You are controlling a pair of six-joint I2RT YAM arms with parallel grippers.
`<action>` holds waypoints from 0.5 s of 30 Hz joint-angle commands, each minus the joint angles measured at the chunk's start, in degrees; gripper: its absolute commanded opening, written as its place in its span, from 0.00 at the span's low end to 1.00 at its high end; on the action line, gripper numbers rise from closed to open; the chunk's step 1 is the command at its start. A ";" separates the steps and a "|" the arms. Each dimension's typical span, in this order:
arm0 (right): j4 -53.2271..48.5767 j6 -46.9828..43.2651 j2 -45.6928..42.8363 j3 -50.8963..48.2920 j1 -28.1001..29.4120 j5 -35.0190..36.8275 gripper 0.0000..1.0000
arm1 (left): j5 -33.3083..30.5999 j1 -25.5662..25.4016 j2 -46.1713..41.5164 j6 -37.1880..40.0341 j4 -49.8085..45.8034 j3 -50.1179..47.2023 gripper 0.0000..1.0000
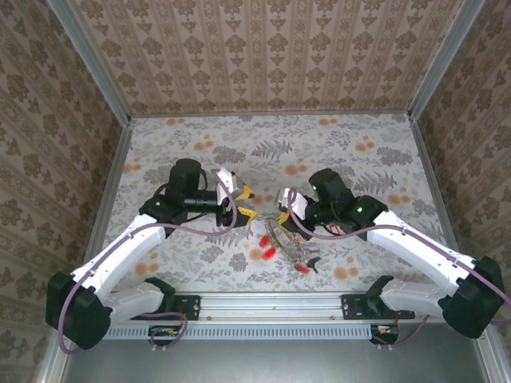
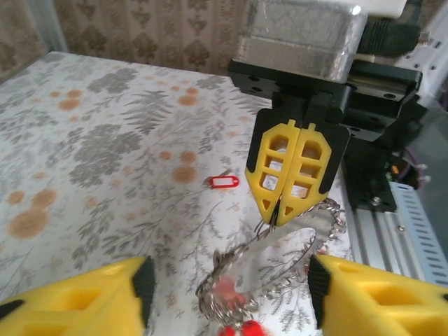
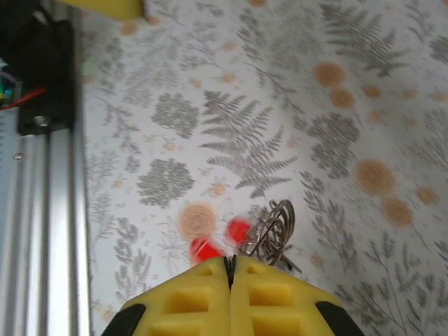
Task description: Put the keys on the keyring
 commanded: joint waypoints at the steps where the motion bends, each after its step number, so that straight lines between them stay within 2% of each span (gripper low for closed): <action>1: 0.42 -2.99 -2.17 2.78 0.23 -8.93 0.00 | 4.89 -2.36 0.82 5.54 2.73 -0.28 0.54; 4: 3.98 -1.06 -3.35 2.38 0.24 -11.86 0.00 | 3.35 -4.41 0.67 5.92 3.96 -1.25 0.52; 8: 6.80 -0.65 -4.06 2.07 0.23 -15.13 0.00 | 3.39 -5.39 -1.97 5.08 6.36 -3.58 0.41; 15: 14.31 -2.35 -6.08 -1.03 0.19 -20.13 0.00 | 2.88 -6.28 -9.33 8.19 3.78 -7.26 0.38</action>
